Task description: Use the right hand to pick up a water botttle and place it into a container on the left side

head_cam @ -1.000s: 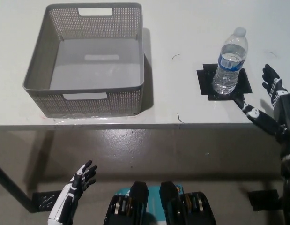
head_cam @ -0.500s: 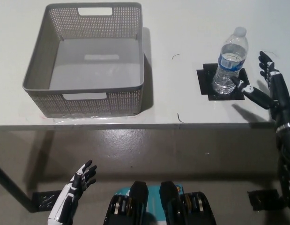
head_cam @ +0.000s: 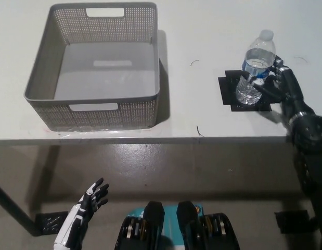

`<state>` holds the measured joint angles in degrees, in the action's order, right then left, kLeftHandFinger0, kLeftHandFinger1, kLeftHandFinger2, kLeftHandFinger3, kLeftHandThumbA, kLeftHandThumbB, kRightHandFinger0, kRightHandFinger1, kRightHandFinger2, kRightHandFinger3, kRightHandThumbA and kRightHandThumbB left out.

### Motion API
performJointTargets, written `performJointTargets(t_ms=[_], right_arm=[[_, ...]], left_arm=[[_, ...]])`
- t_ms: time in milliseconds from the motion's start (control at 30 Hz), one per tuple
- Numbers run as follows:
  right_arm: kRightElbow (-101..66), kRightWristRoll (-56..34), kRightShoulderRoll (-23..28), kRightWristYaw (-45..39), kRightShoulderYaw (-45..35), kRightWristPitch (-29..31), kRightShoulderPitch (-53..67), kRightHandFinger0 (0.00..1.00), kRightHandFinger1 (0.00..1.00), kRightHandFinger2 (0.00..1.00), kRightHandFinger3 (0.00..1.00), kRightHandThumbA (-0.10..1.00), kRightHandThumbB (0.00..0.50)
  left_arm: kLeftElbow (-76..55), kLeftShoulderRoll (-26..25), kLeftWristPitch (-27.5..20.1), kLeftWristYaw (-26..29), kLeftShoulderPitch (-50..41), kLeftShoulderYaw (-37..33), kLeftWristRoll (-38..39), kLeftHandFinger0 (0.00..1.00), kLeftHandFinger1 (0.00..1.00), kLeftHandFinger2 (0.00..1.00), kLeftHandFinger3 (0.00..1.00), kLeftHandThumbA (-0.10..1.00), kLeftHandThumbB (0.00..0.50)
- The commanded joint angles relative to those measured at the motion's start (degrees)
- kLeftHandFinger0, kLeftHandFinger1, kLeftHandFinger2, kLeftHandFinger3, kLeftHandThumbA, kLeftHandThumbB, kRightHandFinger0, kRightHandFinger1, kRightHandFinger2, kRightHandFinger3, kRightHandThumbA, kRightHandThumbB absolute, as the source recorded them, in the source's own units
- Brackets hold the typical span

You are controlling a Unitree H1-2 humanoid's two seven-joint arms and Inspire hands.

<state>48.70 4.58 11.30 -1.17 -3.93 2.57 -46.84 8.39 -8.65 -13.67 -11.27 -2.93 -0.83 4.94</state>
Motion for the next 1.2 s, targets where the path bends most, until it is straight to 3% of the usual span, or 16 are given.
performJointTargets(t_ms=[0,133,167,200,233,267,300,433,533,600,633,767,933,967,1033,1167], right_arm=[[12.03,-1.53,-1.31,-2.17,0.9,4.31,-12.68,1.0,1.0,1.0,1.0,1.0,0.496],[24.9,-1.5,-2.24,3.44,-0.32,5.04,-20.82,1.0,1.0,1.0,1.0,0.94,0.492],[26.56,-2.04,-2.53,6.6,-1.29,4.12,-21.97,1.0,0.96,1.0,1.0,0.73,0.47],[28.29,-2.57,-2.79,10.27,-2.22,3.19,-23.3,0.46,0.39,0.4,0.54,0.3,0.306],[29.33,-2.93,-2.95,12.28,-2.79,3.24,-24.0,0.04,0.05,0.18,0.13,0.08,0.334],[30.12,-3.61,-3.23,14.36,-3.69,3.97,-24.4,0.0,0.01,0.21,0.1,-0.08,0.29],[30.43,-4.56,-3.57,15.0,-4.85,5.24,-24.47,0.0,0.02,0.34,0.19,-0.1,0.214],[30.56,-5.8,-4.56,14.97,-7.04,8.86,-24.33,0.0,0.17,0.6,0.51,-0.1,0.133],[29.91,-5.88,-5.09,14.89,-7.56,10.67,-24.45,0.0,0.24,0.67,0.65,-0.1,0.111],[29.2,-5.91,-5.31,14.83,-7.64,11.37,-24.96,0.0,0.21,0.63,0.71,-0.1,0.112],[28.53,-6.04,-5.56,14.67,-7.66,12.45,-25.47,0.0,0.19,0.59,0.66,-0.1,0.111],[24.81,-5.52,-7.21,14.12,-6.61,16.62,-27.7,0.0,0.25,0.66,0.59,-0.1,0.099],[14.54,-4.83,-10.79,13.14,-4.64,16.91,-28.65,0.0,0.32,0.73,0.71,-0.1,0.093],[12.37,-4.52,-11.55,13.25,-4.14,16.02,-28.66,0.0,0.29,0.69,0.69,-0.1,0.102],[8.74,-2.25,-13.11,14.64,-2.14,15.26,-28.99,0.0,0.14,0.45,0.5,-0.1,0.096],[4.23,-1.12,-16.26,16.19,0.27,12.85,-29.63,0.0,0.2,0.59,0.64,-0.1,0.105]], left_arm=[[-0.6,-0.63,-2.14,-0.83,0.81,-0.12,0.34,1.0,1.0,1.0,1.0,1.0,0.191],[-0.07,-0.31,-2.45,-1.02,1.12,-0.34,0.63,1.0,1.0,1.0,1.0,1.0,0.191],[-0.12,-0.24,-2.44,-1.0,1.14,-0.41,0.56,1.0,1.0,1.0,1.0,1.0,0.193],[-0.13,-0.2,-2.54,-0.99,1.25,-0.45,0.57,1.0,1.0,1.0,1.0,1.0,0.187],[-0.34,-0.23,-2.32,-0.95,1.32,-0.42,0.62,1.0,1.0,1.0,1.0,1.0,0.193],[-0.67,-0.32,-1.89,-0.96,1.38,-0.37,0.76,1.0,1.0,1.0,1.0,1.0,0.193],[-0.87,-0.52,-1.81,-0.97,1.45,-0.28,0.8,1.0,1.0,1.0,1.0,1.0,0.189],[-1.56,-0.79,-1.43,-1.1,1.44,-0.12,1.18,1.0,1.0,1.0,1.0,1.0,0.18],[-1.46,-0.86,-1.47,-1.51,0.91,-0.31,1.54,1.0,1.0,1.0,1.0,1.0,0.198],[-1.16,-0.87,-1.9,-1.36,0.85,-0.33,1.14,1.0,1.0,1.0,1.0,1.0,0.206],[-0.95,-0.85,-2.2,-1.3,0.87,-0.35,0.92,1.0,1.0,1.0,1.0,1.0,0.205],[-0.62,-0.86,-2.7,-1.1,0.91,-0.19,0.37,1.0,1.0,1.0,1.0,1.0,0.208],[-0.94,-0.52,-1.86,-1.07,0.61,-0.23,0.45,1.0,1.0,1.0,1.0,1.0,0.212],[-0.66,-0.51,-1.94,-1.09,0.69,-0.23,0.47,1.0,1.0,1.0,1.0,1.0,0.214],[0.05,-0.4,-2.32,-1.11,0.89,-0.31,0.38,1.0,1.0,1.0,1.0,1.0,0.235],[-0.34,-0.5,-1.78,-0.9,0.67,-0.65,-0.57,1.0,1.0,1.0,1.0,1.0,0.268]])
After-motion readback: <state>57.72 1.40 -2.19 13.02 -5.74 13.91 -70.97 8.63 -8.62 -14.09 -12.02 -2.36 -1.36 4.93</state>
